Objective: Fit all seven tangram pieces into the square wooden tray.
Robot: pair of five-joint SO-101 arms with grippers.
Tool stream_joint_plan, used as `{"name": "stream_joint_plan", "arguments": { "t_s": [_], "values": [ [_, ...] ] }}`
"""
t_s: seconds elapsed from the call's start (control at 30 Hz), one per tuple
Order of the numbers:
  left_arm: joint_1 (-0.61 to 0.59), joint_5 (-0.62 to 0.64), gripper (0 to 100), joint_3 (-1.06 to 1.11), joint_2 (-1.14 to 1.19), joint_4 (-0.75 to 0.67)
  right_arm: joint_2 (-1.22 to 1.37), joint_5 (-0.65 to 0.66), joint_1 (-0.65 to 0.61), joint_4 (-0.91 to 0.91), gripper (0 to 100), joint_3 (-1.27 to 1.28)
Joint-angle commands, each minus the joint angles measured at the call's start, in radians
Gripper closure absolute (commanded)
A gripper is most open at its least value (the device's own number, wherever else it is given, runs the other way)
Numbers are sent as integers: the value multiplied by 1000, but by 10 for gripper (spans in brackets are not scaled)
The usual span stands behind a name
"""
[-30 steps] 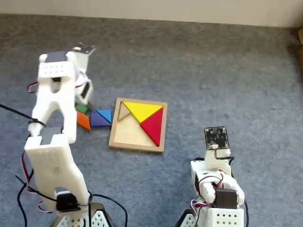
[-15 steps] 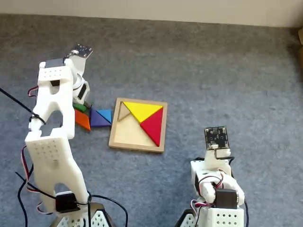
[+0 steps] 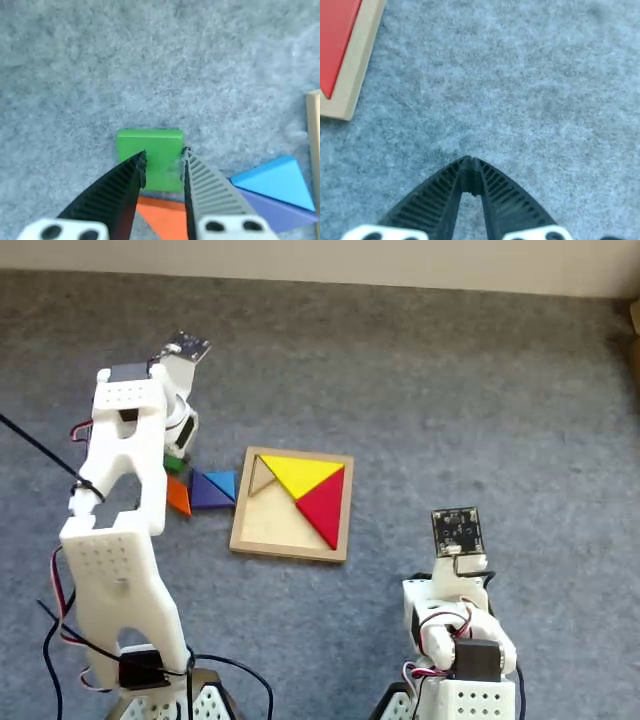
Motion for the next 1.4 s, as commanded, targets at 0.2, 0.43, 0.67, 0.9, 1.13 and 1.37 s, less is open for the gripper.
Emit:
{"name": "stream_joint_plan", "arguments": {
  "t_s": [0.2, 0.43, 0.67, 0.9, 1.13, 1.37],
  "values": [
    [-36, -5, 812, -87, 1, 58, 13, 0, 12, 8, 982, 143],
    [-96, -8, 750, -200, 12, 92, 13, 0, 12, 8, 982, 143],
    [-88, -11, 748, -206, 39, 92, 13, 0, 12, 8, 982, 143],
    [-28, -12, 732, -208, 85, 98, 13, 0, 12, 8, 982, 143],
    [-2, -12, 702, -206, 91, 98, 13, 0, 12, 8, 982, 143],
    [-1, -14, 702, -205, 91, 92, 13, 0, 12, 8, 982, 143]
  ]
}}
